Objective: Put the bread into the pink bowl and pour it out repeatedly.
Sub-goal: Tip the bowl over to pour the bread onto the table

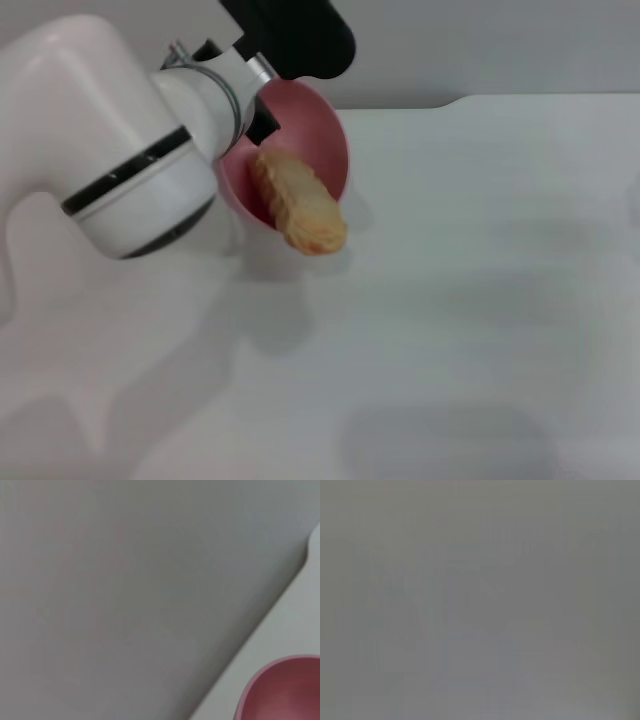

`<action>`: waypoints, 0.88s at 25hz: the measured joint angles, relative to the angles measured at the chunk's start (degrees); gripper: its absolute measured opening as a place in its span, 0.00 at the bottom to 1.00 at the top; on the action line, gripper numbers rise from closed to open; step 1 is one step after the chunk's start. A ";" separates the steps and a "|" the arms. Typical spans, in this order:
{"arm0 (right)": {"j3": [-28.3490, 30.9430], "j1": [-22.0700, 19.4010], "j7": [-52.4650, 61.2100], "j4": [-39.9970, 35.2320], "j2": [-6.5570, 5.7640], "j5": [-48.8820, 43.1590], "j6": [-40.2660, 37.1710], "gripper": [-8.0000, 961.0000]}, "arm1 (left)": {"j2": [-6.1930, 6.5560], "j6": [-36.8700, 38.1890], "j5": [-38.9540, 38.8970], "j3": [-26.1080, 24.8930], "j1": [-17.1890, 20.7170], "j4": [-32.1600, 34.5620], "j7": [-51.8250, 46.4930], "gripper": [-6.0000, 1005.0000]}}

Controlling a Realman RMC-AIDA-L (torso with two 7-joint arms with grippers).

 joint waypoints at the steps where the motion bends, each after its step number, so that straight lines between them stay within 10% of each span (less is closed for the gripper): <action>1: 0.95 0.00 0.00 0.04 -0.03 0.51 1.92 0.71 | -0.01 -0.46 1.21 0.52 0.00 0.65 0.23 0.05; 22: -2.01 1.35 -2.07 1.17 -0.20 -11.58 1.93 0.72 | -0.21 -0.35 17.07 12.49 0.55 0.87 0.11 0.05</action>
